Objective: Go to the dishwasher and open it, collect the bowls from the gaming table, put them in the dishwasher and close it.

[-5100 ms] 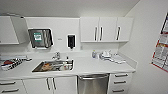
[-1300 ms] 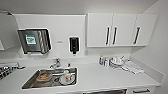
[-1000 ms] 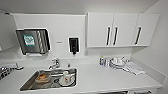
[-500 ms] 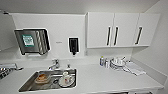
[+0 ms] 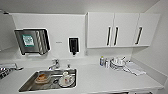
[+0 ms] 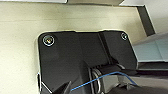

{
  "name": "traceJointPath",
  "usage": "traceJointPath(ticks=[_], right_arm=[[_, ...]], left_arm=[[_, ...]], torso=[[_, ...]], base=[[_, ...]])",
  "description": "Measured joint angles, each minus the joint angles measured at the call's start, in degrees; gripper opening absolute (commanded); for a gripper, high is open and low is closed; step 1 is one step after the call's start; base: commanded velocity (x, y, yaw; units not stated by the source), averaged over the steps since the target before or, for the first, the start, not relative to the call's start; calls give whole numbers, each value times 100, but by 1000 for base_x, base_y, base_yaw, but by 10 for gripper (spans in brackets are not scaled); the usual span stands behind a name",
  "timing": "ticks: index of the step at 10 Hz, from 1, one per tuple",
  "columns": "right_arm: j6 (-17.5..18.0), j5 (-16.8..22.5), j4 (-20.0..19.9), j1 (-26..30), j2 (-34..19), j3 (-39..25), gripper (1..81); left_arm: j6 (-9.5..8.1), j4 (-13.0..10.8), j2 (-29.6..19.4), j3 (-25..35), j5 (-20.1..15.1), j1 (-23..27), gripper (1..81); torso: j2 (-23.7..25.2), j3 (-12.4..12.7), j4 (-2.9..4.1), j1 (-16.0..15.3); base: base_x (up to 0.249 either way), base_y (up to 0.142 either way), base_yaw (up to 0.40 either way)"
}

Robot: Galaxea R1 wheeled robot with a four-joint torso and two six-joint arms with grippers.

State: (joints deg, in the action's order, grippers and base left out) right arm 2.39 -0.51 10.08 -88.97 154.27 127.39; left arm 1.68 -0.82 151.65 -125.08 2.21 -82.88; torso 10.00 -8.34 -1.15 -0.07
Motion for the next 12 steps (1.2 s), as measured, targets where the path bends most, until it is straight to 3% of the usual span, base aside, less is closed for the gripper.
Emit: traceJointPath(ticks=[2,4,7,10,12], right_arm=[[2,16,-2,38,-291,-402,811],[9,61,-2,107,-846,-1235,811],[63,65,-88,151,-2050,-2125,811],[88,91,-297,250,-2647,-2844,811],[108,56,-407,410,-3101,-3395,811]], left_arm=[[0,0,-492,663,222,2,811],[-4,0,-1273,1371,528,-63,811],[-4,0,-2061,2375,851,-112,811],[0,-26,-3216,3447,1172,-110,811],[2,-185,-3705,4346,1341,-112,811]], torso=[[0,0,0,0],[94,0,0,-57],[649,-6,0,-405],[1281,-207,0,-795],[1678,-457,-52,-1045]], base=[[0,0,0],[0,0,0],[0,0,0],[0,0,0],[0,0,0]])
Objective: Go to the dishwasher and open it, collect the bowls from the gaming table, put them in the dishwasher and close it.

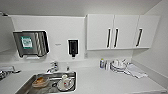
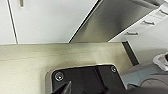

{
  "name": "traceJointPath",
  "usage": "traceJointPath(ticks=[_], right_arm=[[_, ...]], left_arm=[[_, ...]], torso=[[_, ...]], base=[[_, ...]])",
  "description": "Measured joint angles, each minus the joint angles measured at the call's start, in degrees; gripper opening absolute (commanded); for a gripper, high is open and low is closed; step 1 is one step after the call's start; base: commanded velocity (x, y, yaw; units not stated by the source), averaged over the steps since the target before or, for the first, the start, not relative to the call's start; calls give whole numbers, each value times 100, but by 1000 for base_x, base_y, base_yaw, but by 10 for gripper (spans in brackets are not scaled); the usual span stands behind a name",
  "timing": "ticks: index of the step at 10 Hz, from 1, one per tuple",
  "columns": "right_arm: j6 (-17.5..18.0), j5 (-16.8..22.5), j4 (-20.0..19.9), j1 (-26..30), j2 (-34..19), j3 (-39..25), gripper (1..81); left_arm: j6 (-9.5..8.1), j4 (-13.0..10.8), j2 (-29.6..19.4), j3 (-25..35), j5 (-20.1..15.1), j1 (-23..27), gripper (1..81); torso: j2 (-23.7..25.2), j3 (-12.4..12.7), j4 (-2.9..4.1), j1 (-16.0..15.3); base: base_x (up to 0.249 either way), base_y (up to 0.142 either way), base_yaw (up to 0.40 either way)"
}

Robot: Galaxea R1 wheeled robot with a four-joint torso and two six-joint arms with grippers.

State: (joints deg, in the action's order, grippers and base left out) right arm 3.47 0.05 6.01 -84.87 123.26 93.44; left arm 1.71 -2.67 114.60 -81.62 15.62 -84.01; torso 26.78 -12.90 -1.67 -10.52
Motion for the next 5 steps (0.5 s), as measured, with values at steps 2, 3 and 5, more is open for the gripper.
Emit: traceJointPath(ticks=[2,3,5], right_arm=[[27,5,-63,52,-471,-447,811],[54,-5,-95,122,-589,-594,811],[74,6,-157,210,-684,-836,811]], left_arm=[[0,-182,-663,739,254,2,811],[0,-254,-970,924,428,0,811],[0,-405,-1251,1250,631,52,811]], torso=[[400,-339,-114,-256],[610,-525,-168,-389],[975,-737,-208,-630]], base=[[0,0,0],[0,0,0],[0,0,0]])
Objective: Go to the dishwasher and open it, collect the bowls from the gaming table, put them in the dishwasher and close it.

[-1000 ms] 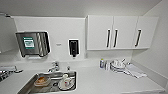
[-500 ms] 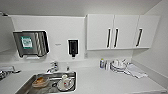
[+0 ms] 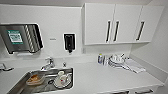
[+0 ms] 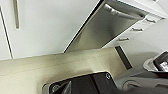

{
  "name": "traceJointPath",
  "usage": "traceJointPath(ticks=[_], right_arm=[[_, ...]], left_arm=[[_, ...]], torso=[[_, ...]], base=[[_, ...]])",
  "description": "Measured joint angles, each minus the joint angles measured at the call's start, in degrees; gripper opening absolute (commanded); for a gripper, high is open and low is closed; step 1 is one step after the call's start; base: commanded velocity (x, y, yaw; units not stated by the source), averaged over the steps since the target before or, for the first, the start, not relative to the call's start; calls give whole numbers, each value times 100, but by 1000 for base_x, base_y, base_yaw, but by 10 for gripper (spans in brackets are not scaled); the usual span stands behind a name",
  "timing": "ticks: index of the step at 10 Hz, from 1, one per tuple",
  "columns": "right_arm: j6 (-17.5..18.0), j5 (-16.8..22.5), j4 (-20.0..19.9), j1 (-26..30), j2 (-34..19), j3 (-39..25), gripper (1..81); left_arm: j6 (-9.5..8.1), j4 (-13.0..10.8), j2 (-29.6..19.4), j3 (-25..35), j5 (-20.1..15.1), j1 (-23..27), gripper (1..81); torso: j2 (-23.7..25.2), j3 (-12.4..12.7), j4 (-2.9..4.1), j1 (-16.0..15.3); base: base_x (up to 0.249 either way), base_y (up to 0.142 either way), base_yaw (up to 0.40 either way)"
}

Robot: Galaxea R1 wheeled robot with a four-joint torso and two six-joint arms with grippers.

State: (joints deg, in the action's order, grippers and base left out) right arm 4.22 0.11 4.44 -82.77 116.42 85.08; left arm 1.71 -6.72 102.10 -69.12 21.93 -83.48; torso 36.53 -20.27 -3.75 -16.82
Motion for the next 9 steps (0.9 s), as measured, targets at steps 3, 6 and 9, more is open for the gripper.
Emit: traceJointPath(ticks=[3,6,9], right_arm=[[44,-41,-87,138,-41,-104,811],[118,-46,-94,140,-68,-104,811],[189,-60,-122,251,-57,-104,811]], left_arm=[[0,-162,-686,647,124,137,811],[2,-406,-1152,1248,310,157,811],[5,-510,-1084,1287,375,176,811]], torso=[[553,-89,0,-343],[1051,-472,0,-654],[1674,-1064,0,-1051]], base=[[0,0,0],[0,0,0],[0,0,0]])
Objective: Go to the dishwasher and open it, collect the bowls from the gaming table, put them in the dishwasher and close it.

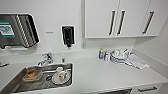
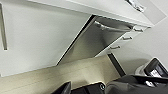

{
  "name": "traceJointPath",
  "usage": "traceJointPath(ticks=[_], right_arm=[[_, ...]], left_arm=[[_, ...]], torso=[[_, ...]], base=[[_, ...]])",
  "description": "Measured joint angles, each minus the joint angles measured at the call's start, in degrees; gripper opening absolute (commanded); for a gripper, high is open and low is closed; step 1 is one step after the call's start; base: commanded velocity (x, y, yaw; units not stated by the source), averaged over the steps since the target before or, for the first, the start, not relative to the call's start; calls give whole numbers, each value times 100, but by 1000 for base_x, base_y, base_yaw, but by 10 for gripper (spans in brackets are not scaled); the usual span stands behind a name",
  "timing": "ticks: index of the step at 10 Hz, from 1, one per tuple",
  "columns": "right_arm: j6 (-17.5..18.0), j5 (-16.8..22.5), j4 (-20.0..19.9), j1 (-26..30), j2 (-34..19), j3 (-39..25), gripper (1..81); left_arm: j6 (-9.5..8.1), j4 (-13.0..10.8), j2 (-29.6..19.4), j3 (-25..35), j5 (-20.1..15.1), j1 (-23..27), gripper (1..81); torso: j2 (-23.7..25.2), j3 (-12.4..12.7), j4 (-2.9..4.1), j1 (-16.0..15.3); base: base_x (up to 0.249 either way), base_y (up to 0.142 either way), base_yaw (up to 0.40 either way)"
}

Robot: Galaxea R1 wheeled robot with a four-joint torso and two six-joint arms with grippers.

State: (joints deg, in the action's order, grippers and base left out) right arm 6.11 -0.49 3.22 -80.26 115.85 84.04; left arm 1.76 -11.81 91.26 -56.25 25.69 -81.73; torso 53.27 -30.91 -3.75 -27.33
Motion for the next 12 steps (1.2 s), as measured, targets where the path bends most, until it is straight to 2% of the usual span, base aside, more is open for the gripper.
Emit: traceJointPath(ticks=[1,3,6,8,11,12], right_arm=[[15,-11,-2,28,17,0,811],[22,-39,-9,72,50,-15,811],[22,-15,-9,96,99,-52,811],[22,-17,-9,140,135,-66,811],[33,-2,-9,196,48,-188,811],[34,-24,-13,265,63,-194,811]], left_arm=[[0,-4,-2,2,24,4,811],[-2,-28,-154,190,304,161,811],[-7,-238,-636,733,306,205,811],[-22,-257,-623,783,256,488,811],[-28,-257,-629,870,101,692,811],[-28,-255,-606,866,96,697,811]], torso=[[212,-166,-2,-135],[553,-269,-2,-354],[1167,-293,-2,-736],[1578,-374,-2,-983],[2135,-892,-2,-1336],[2221,-981,-2,-1392]], base=[[0,0,0],[0,0,0],[0,0,0],[0,0,0],[0,0,0],[0,0,0]])
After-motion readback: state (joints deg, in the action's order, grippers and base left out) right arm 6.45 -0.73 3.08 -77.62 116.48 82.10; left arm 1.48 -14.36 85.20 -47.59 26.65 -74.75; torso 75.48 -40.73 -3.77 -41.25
